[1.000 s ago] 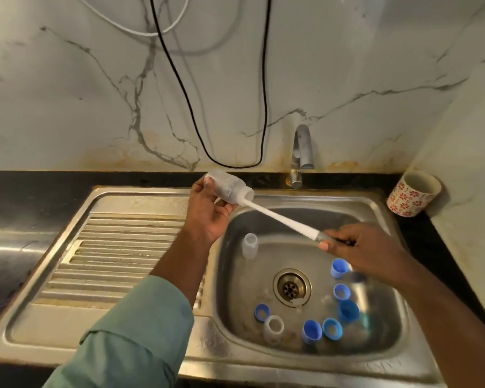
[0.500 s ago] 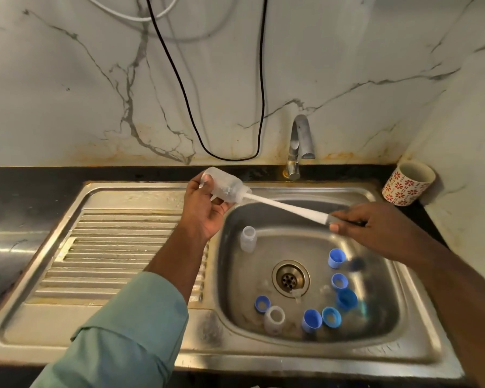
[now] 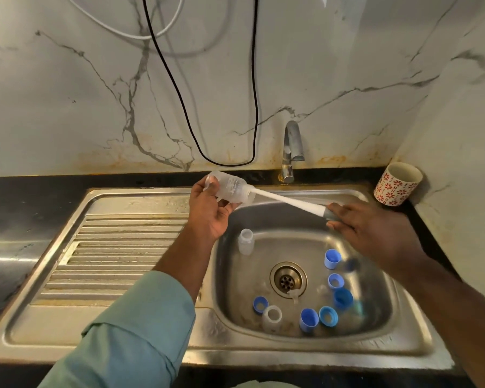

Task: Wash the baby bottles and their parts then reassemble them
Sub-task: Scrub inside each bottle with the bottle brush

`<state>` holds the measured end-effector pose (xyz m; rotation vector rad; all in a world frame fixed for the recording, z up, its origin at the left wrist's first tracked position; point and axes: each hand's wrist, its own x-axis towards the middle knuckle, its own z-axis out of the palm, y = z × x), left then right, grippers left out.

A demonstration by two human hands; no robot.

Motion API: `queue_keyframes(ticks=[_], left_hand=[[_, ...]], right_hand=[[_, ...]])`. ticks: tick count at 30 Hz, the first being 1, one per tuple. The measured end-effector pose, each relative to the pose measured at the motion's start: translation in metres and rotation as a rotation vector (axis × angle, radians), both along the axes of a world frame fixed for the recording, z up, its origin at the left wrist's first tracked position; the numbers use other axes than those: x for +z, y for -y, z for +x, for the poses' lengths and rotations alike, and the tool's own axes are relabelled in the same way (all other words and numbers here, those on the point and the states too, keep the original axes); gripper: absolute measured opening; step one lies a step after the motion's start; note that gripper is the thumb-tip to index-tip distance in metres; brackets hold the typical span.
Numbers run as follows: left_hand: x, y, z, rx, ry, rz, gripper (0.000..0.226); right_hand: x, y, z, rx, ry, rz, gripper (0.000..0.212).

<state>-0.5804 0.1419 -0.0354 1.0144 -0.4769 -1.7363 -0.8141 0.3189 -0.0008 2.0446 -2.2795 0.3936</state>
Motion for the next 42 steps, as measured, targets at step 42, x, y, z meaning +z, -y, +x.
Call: queue_keyframes(ticks=[42], left_hand=[[-0.005,-0.001,0.035,0.015,-0.117,-0.123,0.030]], right_hand=[[-0.002,-0.002,0.025,-0.110,0.960,0.352,0.037]])
